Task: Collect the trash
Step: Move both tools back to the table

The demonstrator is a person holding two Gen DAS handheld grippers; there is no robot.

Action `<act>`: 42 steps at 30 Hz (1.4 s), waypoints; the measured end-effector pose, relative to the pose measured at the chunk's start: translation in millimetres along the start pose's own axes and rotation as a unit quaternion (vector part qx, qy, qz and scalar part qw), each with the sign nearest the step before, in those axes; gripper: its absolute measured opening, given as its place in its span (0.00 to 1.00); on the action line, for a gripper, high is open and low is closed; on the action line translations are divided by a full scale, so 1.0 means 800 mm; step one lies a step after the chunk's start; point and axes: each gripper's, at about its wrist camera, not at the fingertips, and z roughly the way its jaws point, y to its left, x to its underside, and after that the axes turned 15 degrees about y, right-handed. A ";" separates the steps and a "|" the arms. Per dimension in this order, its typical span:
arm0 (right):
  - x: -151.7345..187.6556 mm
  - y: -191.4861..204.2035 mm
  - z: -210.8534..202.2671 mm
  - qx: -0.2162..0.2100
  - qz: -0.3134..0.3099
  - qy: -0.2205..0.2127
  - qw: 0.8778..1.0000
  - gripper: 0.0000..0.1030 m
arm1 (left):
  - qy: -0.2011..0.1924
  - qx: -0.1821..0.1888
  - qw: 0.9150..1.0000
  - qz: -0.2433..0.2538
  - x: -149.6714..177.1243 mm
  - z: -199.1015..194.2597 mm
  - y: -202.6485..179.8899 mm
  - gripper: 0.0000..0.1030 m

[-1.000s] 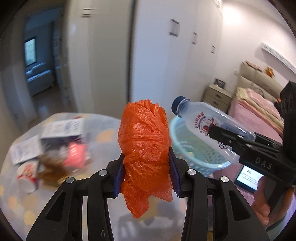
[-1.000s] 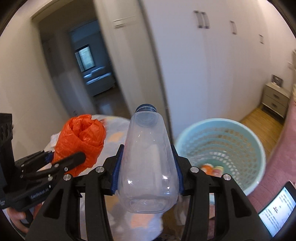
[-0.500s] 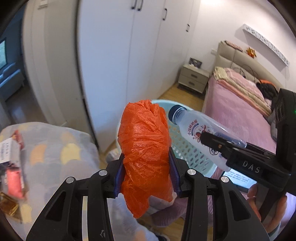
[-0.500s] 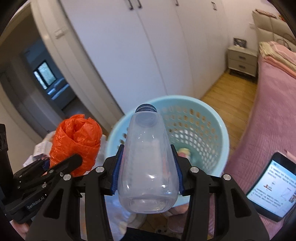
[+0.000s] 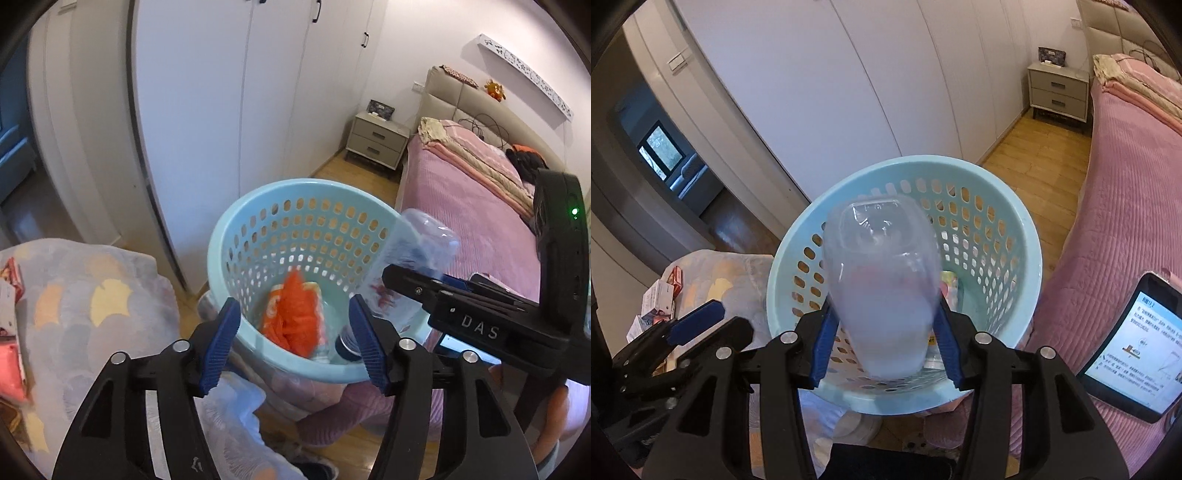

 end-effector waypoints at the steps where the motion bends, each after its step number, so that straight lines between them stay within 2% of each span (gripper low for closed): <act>1: -0.001 -0.003 -0.002 -0.005 -0.001 -0.006 1.000 0.45 | -0.004 0.001 1.000 -0.002 0.002 -0.004 0.001 0.60; 7: 0.007 0.000 -0.033 -0.016 -0.015 -0.053 0.998 0.45 | -0.027 0.007 0.999 -0.033 0.019 -0.035 0.022 0.60; 14: 0.017 0.013 -0.041 -0.022 -0.023 -0.053 0.998 0.45 | -0.052 0.006 0.997 -0.063 0.045 -0.071 0.045 0.60; 20: 0.032 0.051 -0.049 -0.033 -0.060 -0.057 0.996 0.45 | -0.078 -0.002 0.993 -0.092 0.075 -0.112 0.073 0.60; 27: 0.049 0.115 -0.054 -0.055 -0.115 -0.061 0.990 0.45 | -0.119 -0.034 0.981 -0.150 0.126 -0.177 0.125 0.60; 30: 0.060 0.150 -0.051 -0.065 -0.146 -0.057 0.985 0.45 | -0.134 -0.056 0.972 -0.186 0.157 -0.204 0.160 0.66; 32: 0.069 0.178 -0.046 -0.072 -0.171 -0.053 0.981 0.45 | -0.140 -0.077 0.963 -0.218 0.180 -0.219 0.189 0.80; 33: 0.073 0.191 -0.044 -0.075 -0.183 -0.050 0.979 0.45 | -0.142 -0.095 0.954 -0.246 0.196 -0.228 0.211 0.80; 35: 0.081 0.222 -0.036 -0.080 -0.213 -0.042 0.973 0.45 | -0.142 -0.115 0.943 -0.277 0.217 -0.236 0.239 0.80; 36: 0.085 0.236 -0.032 -0.083 -0.225 -0.040 0.970 0.45 | -0.139 -0.131 0.933 -0.304 0.233 -0.241 0.261 0.80; 38: 0.094 0.268 -0.024 -0.090 -0.254 -0.034 0.962 0.45 | -0.137 -0.145 0.922 -0.331 0.252 -0.246 0.286 0.80; 40: 0.100 0.297 -0.017 -0.095 -0.278 -0.031 0.955 0.45 | -0.135 -0.146 0.912 -0.360 0.273 -0.249 0.318 0.80; 42: 0.108 0.326 -0.010 -0.103 -0.304 -0.027 0.947 0.45 | -0.131 -0.136 0.905 -0.380 0.286 -0.249 0.340 0.80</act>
